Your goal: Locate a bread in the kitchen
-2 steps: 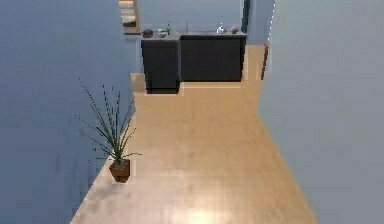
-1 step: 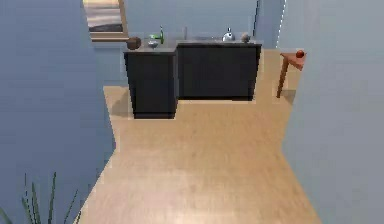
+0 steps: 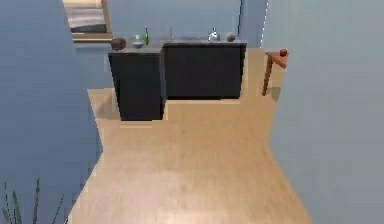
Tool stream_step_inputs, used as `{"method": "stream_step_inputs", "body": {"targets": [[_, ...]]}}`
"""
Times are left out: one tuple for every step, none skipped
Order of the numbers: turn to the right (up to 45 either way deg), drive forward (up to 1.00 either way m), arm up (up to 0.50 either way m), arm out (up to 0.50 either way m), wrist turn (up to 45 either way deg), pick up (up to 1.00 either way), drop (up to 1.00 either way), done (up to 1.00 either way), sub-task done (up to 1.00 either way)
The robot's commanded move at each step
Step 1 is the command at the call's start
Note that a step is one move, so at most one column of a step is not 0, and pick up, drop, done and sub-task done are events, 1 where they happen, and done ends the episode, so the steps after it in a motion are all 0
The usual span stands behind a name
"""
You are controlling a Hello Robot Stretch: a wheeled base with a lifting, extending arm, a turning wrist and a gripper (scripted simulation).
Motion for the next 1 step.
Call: {"method": "stream_step_inputs", "body": {"targets": [[0.0, 1.00, 0.00, 0.00, 0.0, 0.00, 0.00, 0.00, 0.00]]}}
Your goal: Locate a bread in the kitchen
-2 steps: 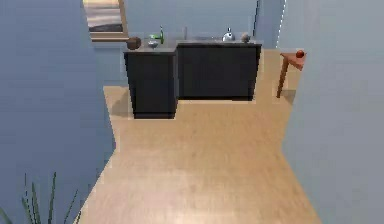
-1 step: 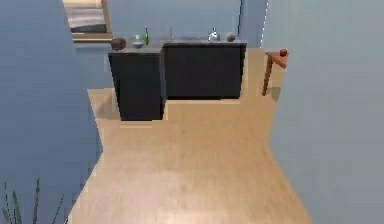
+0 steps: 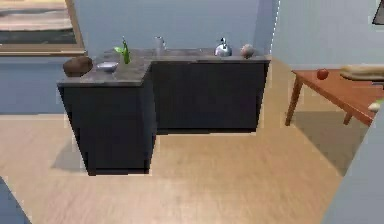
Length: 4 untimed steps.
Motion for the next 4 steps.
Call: {"method": "stream_step_inputs", "body": {"targets": [[0.0, 1.00, 0.00, 0.00, 0.0, 0.00, 0.00, 0.00, 0.00], [0.0, 0.20, 0.00, 0.00, 0.0, 0.00, 0.00, 0.00, 0.00], [-45.0, 0.00, 0.00, 0.00, 0.0, 0.00, 0.00, 0.00, 0.00], [-15.0, 0.00, 0.00, 0.00, 0.0, 0.00, 0.00, 0.00, 0.00]]}}
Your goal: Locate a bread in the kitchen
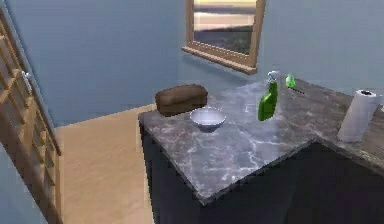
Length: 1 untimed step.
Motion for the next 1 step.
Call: {"method": "stream_step_inputs", "body": {"targets": [[0.0, 0.00, 0.00, 0.00, 0.0, 0.00, 0.00, 1.00, 0.00]]}}
